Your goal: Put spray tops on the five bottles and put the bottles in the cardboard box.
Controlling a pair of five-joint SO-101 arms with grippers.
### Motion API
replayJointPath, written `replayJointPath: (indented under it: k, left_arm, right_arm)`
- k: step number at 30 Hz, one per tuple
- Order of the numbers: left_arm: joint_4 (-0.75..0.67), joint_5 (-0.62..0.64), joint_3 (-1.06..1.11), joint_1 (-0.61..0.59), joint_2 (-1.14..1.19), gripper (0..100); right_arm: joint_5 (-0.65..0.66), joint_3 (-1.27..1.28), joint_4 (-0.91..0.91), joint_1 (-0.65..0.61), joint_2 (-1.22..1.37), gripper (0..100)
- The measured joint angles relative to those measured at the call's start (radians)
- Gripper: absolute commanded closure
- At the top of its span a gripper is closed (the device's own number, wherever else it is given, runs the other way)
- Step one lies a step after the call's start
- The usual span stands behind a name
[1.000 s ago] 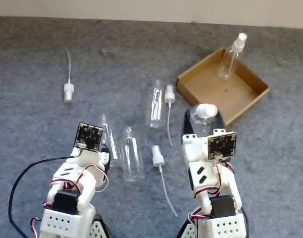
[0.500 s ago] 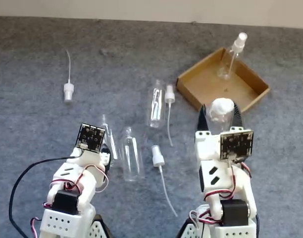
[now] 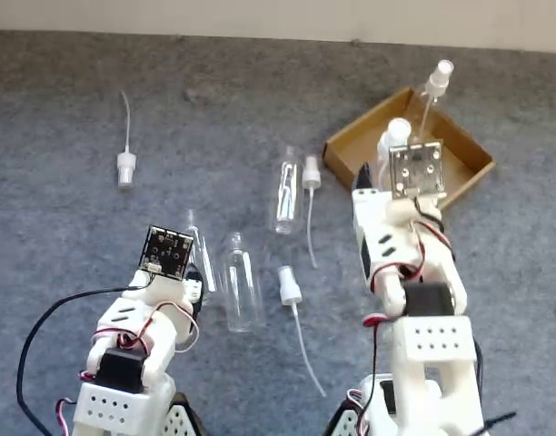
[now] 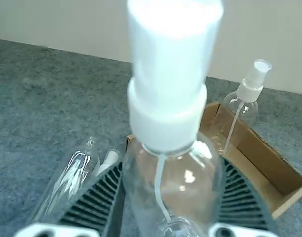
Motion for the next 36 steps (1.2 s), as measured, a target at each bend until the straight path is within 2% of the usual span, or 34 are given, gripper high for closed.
replayJointPath:
  k: [16, 20, 26, 36]
  left_arm:
    - [0.0, 0.0, 0.0, 0.0, 0.0, 99]
    - [0.0, 0.0, 0.0, 0.0, 0.0, 99]
    - [0.0, 0.0, 0.0, 0.0, 0.0, 99]
    - [0.0, 0.0, 0.0, 0.0, 0.0, 99]
  right_arm:
    - [0.0, -0.011, -0.514, 0.06, 0.445, 80.0]
    - [-0.044, -0.103, -0.549, 0.06, 0.554, 80.0]
    - [-0.262, -0.272, -0.554, 0.06, 0.738, 80.0]
    - [-0.292, -0.539, -0.562, 0.06, 1.062, 80.0]
